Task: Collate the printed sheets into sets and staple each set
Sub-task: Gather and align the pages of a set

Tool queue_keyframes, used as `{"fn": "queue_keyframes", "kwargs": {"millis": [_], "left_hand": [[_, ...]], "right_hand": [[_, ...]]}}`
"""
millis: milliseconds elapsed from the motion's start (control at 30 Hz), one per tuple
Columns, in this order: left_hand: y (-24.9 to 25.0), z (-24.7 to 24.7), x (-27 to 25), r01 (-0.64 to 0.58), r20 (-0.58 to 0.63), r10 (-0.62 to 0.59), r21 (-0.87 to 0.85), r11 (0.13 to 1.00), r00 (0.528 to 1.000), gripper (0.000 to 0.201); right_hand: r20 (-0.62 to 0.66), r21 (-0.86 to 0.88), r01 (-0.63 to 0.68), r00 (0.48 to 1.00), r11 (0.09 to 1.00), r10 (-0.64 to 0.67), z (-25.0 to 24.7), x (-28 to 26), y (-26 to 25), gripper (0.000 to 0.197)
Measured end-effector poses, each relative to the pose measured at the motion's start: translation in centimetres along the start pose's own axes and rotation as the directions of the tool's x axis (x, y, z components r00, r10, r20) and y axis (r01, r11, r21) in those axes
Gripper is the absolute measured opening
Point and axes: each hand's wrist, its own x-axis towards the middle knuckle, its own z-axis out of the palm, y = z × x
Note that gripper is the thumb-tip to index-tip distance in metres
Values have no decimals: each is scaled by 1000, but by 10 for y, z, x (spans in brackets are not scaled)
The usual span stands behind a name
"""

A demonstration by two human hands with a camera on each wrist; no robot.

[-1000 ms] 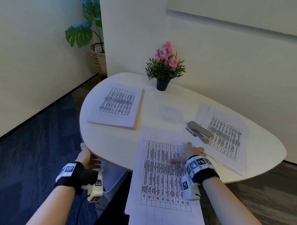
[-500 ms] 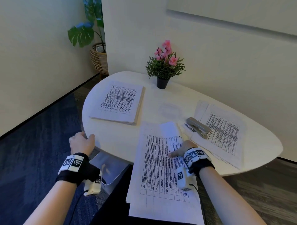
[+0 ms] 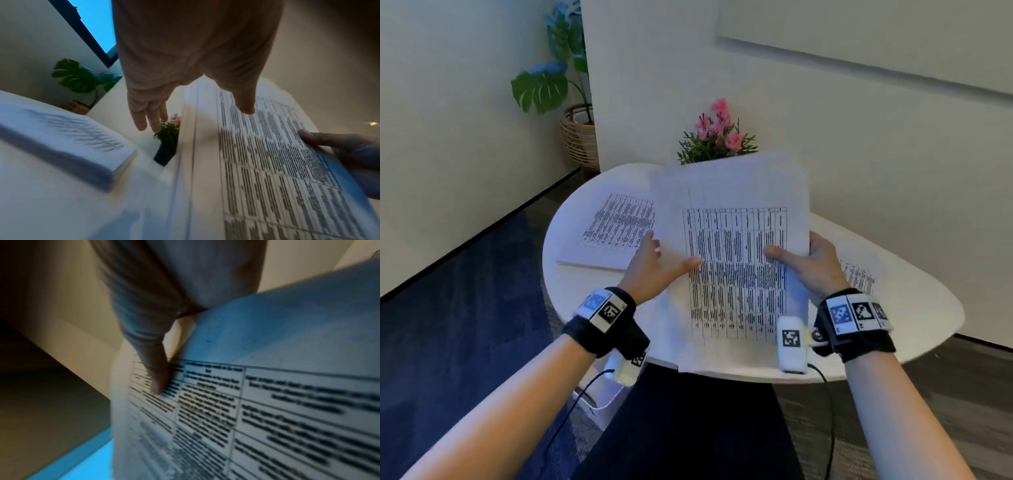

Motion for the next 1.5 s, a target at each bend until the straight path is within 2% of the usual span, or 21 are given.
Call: {"fn": "queue_keyframes", "kwargs": {"millis": [100,267,333,433,533,567,633,700,733,800,833,867,933,967,1033,1133,1233,1267,1367,1433,1500], "left_hand": [[35,6,21,-161,-37,158,-102,982,987,80],[75,13,43,-338,-227,312,-88,937,923,53],[82,15,50,-379,-283,341,-91,921,897,51],[92,14,58,-472,-325,421,-93,877,847,63],[101,13,68,-600,-329,585,65,797,741,76],[105,13,72,-617,-323,621,128,777,714,72],[109,14,78,-614,-315,648,211,761,694,53],[109,15,82,-590,-348,623,210,780,700,39],[107,15,85,-588,-362,596,147,796,716,41],[97,15,91,-567,-361,500,-102,818,787,59],[89,14,94,-520,-339,436,-215,826,833,66],[80,14,97,-456,-304,377,-257,852,875,68],[64,19,99,-368,-249,328,-136,920,911,60],[58,22,99,-358,-253,331,-66,932,909,52],[55,26,99,-390,-299,359,-49,920,884,39],[52,27,105,-415,-320,375,-63,908,870,37],[33,34,108,-283,-257,273,-4,959,927,36],[24,37,108,-240,-235,236,14,971,943,37],[-4,45,105,-195,-184,203,61,979,962,40],[-15,48,101,-165,-192,178,81,983,965,34],[-20,49,96,-145,-210,160,86,986,965,25]], "right_hand": [[-59,124,90,995,988,-83,-4,7,-26,41],[-226,247,216,961,944,-161,-3,31,-46,28],[-226,235,222,960,946,-168,-1,42,-41,29],[-188,197,177,972,964,-140,5,58,-28,32],[-185,215,158,976,964,-118,9,71,-21,25],[-190,222,169,973,960,-127,11,73,-21,24],[-204,235,199,967,951,-152,12,79,-20,21],[-205,259,215,965,941,-164,10,83,-19,20],[-196,266,210,967,941,-161,9,86,-16,21],[-152,266,175,979,948,-138,9,89,-7,24],[-127,247,152,984,957,-123,11,88,-3,25],[-103,219,136,988,966,-115,13,88,4,26],[-88,187,127,990,974,-113,17,88,14,26],[-105,188,135,988,973,-116,19,87,14,25],[-145,203,167,980,965,-138,19,91,14,26],[-175,221,182,974,958,-144,20,97,17,27],[-172,191,73,984,979,-40,25,100,39,33],[-170,158,4,985,988,23,26,103,52,42],[-188,21,-213,959,977,213,31,108,85,100],[-214,6,-242,947,970,238,33,111,94,114],[-185,-58,-247,955,967,233,31,108,87,122]]}}
